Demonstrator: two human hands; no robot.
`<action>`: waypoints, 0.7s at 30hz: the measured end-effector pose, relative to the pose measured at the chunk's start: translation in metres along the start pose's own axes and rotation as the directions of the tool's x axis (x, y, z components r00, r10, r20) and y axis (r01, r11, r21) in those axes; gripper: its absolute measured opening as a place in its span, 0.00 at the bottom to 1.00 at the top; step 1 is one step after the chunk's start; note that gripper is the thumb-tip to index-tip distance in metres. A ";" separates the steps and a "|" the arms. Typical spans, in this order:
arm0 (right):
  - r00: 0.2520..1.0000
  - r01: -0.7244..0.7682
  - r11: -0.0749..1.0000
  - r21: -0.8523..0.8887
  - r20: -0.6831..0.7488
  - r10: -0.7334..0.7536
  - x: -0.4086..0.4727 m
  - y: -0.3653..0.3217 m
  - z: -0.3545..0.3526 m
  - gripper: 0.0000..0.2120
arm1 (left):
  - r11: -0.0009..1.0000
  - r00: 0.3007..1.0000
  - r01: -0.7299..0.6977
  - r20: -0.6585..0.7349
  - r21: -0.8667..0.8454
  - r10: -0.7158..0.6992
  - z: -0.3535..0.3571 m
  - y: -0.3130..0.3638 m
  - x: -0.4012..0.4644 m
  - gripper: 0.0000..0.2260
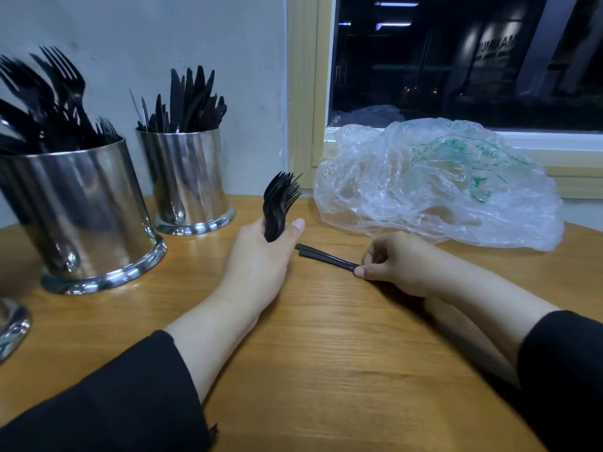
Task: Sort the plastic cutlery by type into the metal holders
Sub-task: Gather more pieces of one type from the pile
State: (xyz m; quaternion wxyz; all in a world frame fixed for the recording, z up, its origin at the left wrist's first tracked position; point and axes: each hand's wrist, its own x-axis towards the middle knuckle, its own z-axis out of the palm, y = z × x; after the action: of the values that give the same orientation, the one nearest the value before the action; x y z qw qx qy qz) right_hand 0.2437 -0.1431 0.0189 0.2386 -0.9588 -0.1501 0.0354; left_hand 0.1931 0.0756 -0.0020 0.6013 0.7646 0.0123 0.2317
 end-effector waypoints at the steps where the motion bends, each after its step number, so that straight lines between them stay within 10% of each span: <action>1: 1.000 -0.003 1.000 -0.019 0.021 0.004 0.000 -0.003 -0.002 0.14 | 1.000 1.000 -0.001 -0.005 -0.006 0.001 0.000 -0.001 0.001 0.21; 21: 0.991 -0.031 0.991 -0.133 0.122 0.047 -0.005 -0.029 -0.009 0.09 | 0.995 0.999 0.043 0.016 0.089 -0.045 -0.008 -0.005 0.006 0.24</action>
State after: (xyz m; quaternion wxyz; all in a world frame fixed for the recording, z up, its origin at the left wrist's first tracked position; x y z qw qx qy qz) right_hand 0.2319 -0.1244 0.0399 0.1648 -0.9710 -0.1479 0.0903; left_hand 0.1971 0.0859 -0.0036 0.5718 0.7922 0.0338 0.2106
